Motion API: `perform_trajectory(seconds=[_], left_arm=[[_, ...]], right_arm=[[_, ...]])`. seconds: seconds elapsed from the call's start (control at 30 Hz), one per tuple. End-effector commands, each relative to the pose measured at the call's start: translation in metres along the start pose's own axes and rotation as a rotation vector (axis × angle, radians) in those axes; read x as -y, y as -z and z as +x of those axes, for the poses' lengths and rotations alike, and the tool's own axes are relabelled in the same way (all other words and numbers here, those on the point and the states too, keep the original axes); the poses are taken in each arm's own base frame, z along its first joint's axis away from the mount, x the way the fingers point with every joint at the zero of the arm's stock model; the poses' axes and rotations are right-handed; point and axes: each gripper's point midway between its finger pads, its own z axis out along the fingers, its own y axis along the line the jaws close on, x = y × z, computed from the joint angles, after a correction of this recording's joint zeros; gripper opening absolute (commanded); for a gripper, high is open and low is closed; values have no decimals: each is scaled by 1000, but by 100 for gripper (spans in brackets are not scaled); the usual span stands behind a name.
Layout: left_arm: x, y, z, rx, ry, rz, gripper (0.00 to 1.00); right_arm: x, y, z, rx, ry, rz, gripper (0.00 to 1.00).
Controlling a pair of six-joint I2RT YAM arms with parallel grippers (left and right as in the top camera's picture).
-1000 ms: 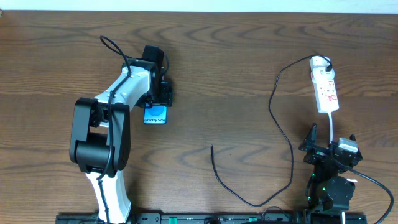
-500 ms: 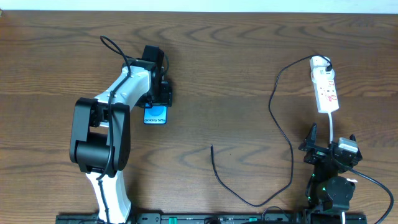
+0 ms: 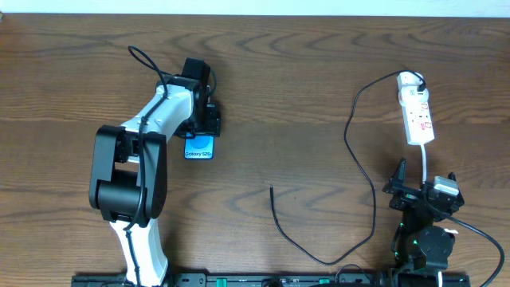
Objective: Plug charger to phone and switch on socket
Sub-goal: 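Close the left gripper fingers around the phone's sides, then lift the phone with the left gripper and raise it upright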
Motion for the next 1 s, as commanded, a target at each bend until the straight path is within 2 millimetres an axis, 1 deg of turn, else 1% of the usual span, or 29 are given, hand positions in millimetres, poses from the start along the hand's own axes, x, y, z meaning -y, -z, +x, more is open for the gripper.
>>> perform_trajectory(seconds=[0.0, 0.23, 0.37, 0.97], left_arm=[[-1, -12, 8, -37, -2, -1, 7], [0, 3, -1, 6, -13, 7, 7], [1, 10, -2, 20, -13, 9, 7], [1, 12, -5, 28, -13, 10, 7]], right_arm=[[3, 0, -1, 4, -16, 15, 99], [3, 0, -1, 4, -16, 15, 99], [3, 0, -1, 4, -16, 15, 99], [3, 0, -1, 4, -16, 15, 99]])
